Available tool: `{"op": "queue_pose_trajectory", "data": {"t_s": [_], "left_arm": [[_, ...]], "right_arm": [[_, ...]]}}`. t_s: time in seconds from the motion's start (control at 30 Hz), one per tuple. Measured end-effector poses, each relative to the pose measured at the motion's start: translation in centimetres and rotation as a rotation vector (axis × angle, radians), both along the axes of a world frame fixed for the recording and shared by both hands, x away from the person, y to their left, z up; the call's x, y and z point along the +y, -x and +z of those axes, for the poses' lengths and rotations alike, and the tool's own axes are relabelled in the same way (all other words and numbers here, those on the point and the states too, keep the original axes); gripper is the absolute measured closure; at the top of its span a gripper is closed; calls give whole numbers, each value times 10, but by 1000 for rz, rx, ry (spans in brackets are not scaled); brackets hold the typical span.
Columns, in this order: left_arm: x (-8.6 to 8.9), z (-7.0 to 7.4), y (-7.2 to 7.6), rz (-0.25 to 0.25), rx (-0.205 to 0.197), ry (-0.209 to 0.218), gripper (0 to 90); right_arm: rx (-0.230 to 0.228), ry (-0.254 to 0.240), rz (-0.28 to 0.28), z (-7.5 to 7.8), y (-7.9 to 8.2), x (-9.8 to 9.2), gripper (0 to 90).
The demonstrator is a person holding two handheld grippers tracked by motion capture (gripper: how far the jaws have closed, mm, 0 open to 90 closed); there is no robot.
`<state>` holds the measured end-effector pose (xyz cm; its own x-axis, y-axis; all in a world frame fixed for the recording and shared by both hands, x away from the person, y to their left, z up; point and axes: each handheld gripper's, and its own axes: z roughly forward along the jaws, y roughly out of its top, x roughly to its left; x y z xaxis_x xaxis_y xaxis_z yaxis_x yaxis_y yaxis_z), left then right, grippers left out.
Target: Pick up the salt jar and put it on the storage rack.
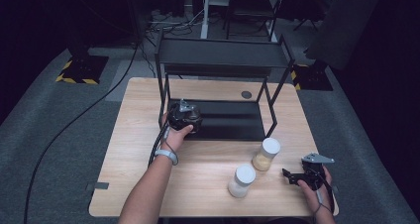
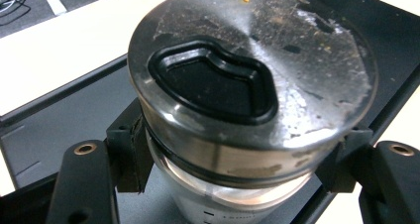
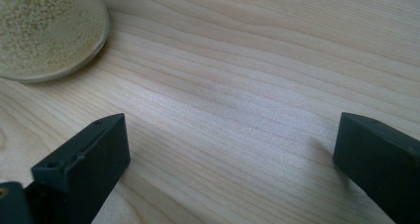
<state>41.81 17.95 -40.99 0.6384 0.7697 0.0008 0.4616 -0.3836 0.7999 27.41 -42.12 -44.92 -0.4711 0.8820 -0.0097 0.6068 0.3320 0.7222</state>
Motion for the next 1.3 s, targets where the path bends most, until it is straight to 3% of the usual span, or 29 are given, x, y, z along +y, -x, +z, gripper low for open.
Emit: {"op": "queue_pose_trajectory", "data": {"t_s": [0.43,0.57,0.67,0.9,1.3], "left_arm": [[2,-2,-1,1,11,-8,291],[-4,3,3,35,1,-39,203],[1,5,8,44,-11,11,155],[12,22,23,38,-48,54,132],[30,51,56,22,-86,47,116]], "right_arm": [[0,1,2,0,0,0,9],[1,-1,3,0,0,0,10],[1,-1,3,0,0,-1,10],[1,-1,4,0,0,-1,10],[1,-2,4,0,0,-1,10]]}}
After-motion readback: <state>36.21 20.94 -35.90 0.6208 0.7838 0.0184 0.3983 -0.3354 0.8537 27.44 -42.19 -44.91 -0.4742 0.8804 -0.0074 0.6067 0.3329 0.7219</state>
